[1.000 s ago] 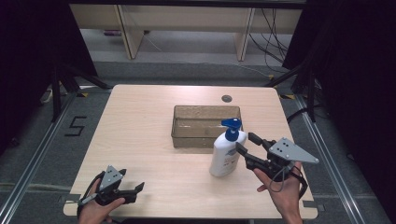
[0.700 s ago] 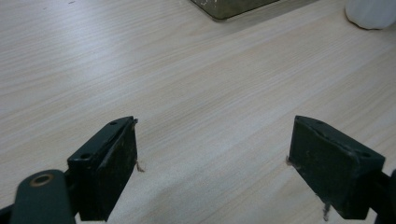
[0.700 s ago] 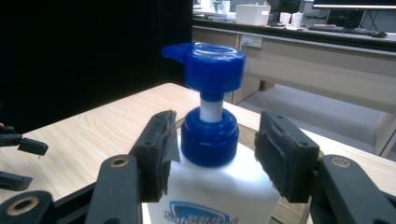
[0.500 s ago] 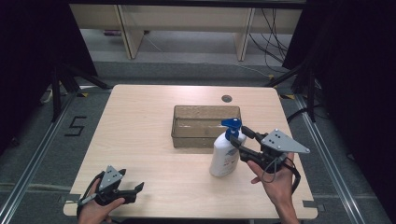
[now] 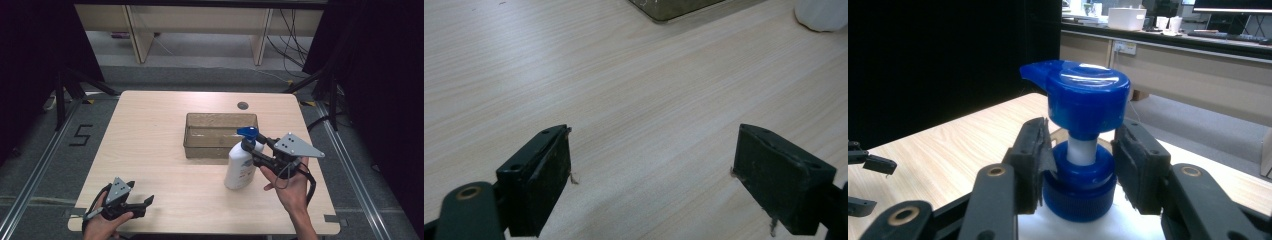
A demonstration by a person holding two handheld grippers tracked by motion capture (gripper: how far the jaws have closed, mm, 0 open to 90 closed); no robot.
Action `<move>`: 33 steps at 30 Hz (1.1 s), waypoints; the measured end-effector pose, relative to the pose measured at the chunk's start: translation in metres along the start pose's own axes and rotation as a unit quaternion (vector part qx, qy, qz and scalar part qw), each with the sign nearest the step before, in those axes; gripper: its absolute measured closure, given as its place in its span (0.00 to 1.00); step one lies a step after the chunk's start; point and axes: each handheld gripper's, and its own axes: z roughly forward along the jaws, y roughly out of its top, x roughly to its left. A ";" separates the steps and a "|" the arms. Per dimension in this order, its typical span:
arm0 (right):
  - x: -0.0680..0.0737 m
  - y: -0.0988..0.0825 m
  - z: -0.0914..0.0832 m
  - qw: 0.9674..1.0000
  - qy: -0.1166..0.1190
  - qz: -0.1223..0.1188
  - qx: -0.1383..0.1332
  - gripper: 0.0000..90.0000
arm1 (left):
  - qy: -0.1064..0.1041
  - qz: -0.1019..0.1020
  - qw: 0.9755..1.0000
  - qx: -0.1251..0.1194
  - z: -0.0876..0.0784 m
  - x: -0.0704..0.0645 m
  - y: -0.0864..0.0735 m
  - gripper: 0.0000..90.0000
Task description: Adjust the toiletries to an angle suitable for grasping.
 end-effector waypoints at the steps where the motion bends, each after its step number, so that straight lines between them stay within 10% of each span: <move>1: -0.001 0.000 0.000 1.000 0.003 -0.005 0.001 0.65 | -0.002 0.000 1.000 -0.001 0.000 0.000 0.000 0.16; 33: -0.003 0.002 0.010 1.000 0.008 0.006 -0.013 0.70 | -0.002 0.000 1.000 0.003 0.004 0.003 0.003 0.16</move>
